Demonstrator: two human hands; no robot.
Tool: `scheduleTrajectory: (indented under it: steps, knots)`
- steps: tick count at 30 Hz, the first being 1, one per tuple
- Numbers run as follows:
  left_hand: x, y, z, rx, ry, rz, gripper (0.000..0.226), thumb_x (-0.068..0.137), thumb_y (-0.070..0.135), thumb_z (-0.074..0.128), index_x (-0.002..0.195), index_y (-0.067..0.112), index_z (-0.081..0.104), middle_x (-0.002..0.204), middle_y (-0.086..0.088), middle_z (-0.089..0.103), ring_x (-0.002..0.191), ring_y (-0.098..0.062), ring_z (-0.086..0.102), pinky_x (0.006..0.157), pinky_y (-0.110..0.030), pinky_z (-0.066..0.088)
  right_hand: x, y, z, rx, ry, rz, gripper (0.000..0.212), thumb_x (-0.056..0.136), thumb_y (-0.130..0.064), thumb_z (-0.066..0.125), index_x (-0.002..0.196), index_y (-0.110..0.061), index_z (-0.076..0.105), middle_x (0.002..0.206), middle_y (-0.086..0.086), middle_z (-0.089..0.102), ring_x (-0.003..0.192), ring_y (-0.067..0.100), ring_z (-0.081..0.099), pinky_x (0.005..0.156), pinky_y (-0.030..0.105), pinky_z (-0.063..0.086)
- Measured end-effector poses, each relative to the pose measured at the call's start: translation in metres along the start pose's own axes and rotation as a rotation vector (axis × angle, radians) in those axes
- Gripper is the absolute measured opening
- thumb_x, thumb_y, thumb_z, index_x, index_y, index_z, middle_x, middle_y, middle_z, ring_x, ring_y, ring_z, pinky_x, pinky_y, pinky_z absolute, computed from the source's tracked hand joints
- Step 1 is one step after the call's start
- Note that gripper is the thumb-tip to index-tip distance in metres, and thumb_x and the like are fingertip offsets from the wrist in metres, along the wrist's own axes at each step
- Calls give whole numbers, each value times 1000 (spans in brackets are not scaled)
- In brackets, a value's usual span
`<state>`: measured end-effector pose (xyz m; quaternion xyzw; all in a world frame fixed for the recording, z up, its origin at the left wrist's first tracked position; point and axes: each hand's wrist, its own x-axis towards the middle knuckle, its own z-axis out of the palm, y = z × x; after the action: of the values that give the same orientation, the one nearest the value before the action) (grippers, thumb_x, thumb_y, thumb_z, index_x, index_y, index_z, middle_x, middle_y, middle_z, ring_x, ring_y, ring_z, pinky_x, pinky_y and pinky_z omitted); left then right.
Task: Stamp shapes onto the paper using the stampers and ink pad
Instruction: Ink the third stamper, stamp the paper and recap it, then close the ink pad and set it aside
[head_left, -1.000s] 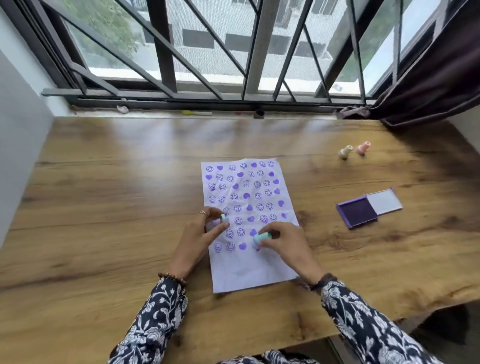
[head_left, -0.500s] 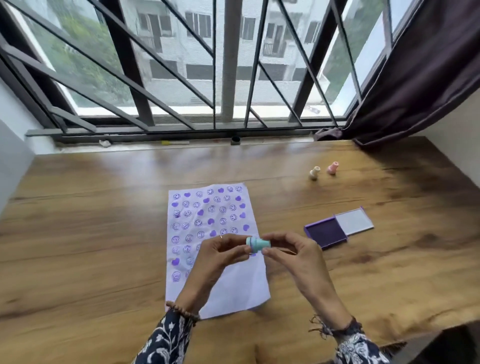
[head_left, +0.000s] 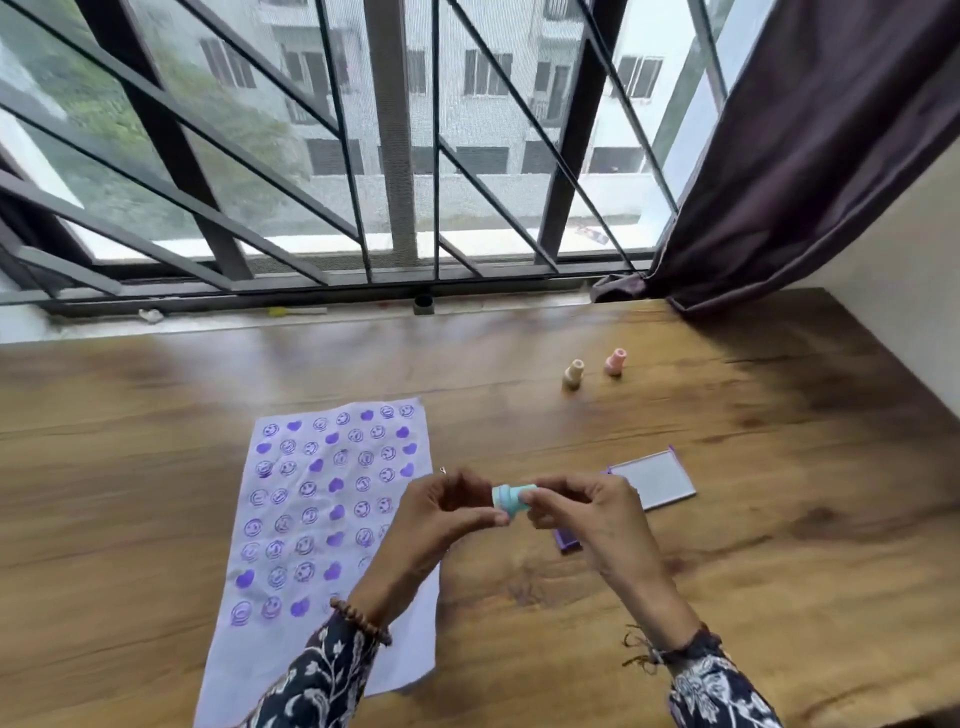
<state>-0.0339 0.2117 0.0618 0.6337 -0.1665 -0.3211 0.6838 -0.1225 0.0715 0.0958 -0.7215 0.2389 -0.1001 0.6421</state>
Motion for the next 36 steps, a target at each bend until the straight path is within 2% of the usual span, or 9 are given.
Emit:
scheduleTrajectory:
  steps: [9,12,15,18,20,26,31,34,36]
  knots:
    - [71,-27,31,-161,140,-70,23,71,7,73,89,14,60,88,-2,74,86,-11,67,79,-22,53,72,25,-29,216,-31,80,12,81,-12,65,84,-19,75,74,-5,77,77,10,71,63,16,55]
    - [105,-31,29,63,181,-26,22,72,11,75,88,16,60,92,-9,74,88,-15,69,79,-25,54,105,34,-32,169,-11,69,18,79,-6,67,82,-22,74,78,-3,77,79,11,71,67,18,56]
    - [139,-31,22,425,252,81,19,72,27,74,87,25,62,93,2,71,90,-10,66,82,-28,51,143,43,-30,-18,-13,1,23,80,-2,66,87,-22,72,85,3,74,82,12,68,79,27,55]
    - [164,-37,12,751,356,164,23,72,30,74,93,25,64,108,0,57,105,-14,52,90,-20,36,173,51,-21,-181,-6,-73,18,79,-6,67,93,-15,72,91,3,74,84,10,67,81,13,49]
    - [173,-42,6,874,392,166,24,73,30,73,95,22,64,117,-5,53,112,-18,44,94,-22,32,185,56,-15,-277,3,-118,17,78,-10,68,94,-14,72,94,2,75,84,9,67,79,10,48]
    - [177,-51,3,989,415,148,31,76,39,67,100,22,63,119,-4,54,114,-17,38,98,-30,31,193,62,-6,-365,-2,-125,21,78,-6,66,98,-11,70,100,8,74,92,18,67,89,32,52]
    - [149,-46,15,954,505,157,38,73,37,71,102,20,55,107,-2,55,103,-23,48,91,-36,36,164,55,-18,-293,108,-125,19,79,-8,67,95,-17,71,91,-2,74,80,4,66,75,6,48]
    - [115,-48,33,930,448,228,39,71,41,71,102,23,54,103,-1,56,98,-22,51,86,-37,41,133,55,-37,-216,235,-82,14,79,-9,68,89,-18,72,78,-4,72,72,8,67,73,26,56]
    - [92,-53,46,983,319,266,49,69,53,66,108,27,53,108,2,56,104,-20,49,87,-32,35,109,58,-53,-184,321,-54,17,79,-9,68,82,-26,72,69,-5,69,59,0,60,62,25,57]
